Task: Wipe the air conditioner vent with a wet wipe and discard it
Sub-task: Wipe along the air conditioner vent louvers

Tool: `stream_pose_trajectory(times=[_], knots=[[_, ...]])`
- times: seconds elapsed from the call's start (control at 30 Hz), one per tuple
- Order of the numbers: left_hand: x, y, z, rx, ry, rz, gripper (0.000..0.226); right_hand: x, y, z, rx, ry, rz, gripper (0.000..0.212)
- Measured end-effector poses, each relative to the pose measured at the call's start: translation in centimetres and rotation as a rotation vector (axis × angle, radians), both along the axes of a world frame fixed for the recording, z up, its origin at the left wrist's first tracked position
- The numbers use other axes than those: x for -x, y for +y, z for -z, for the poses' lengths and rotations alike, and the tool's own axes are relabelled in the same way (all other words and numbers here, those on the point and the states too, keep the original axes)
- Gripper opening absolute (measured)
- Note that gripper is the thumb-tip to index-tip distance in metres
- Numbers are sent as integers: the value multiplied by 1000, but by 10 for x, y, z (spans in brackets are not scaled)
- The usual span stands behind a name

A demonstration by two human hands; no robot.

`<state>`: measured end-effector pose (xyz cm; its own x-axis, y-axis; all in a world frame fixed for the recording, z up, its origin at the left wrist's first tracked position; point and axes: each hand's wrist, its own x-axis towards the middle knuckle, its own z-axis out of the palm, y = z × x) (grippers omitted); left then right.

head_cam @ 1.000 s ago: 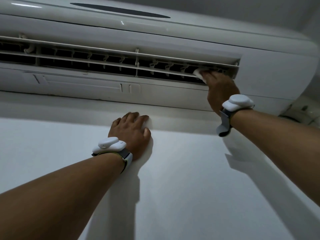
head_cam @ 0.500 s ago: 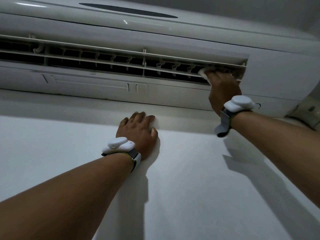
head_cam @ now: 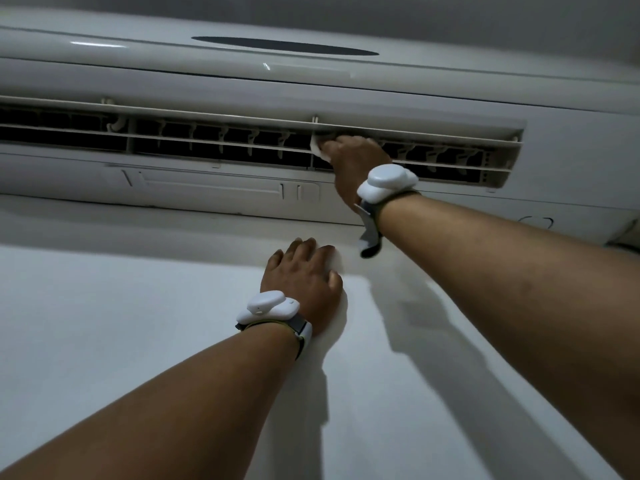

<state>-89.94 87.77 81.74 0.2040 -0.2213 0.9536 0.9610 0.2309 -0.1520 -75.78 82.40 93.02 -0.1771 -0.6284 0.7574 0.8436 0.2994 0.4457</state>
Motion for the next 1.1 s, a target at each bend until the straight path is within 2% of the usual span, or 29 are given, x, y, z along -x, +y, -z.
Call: stream_pose_trajectory(times=[0.17,0.27,0.4,0.57,0.7,1.1], knots=[[1,0,2,7,1,21,42,-27,6,-10,-52,-25,149,37],[2,0,2,17,-10,23,44,-40,18,-9,-63,-18,133,39],[3,2,0,30,-15,23,45,-57,47,2,-140,92,25,33],[3,3,-3,11,-10,32,43,-57,66,9,-122,155,51,54],[5,3,-4,0,-3,42,43,-56,57,6,-118,142,63,58],[2,3,-2,3,2,53,42,-45,41,3,-194,92,-9,43]])
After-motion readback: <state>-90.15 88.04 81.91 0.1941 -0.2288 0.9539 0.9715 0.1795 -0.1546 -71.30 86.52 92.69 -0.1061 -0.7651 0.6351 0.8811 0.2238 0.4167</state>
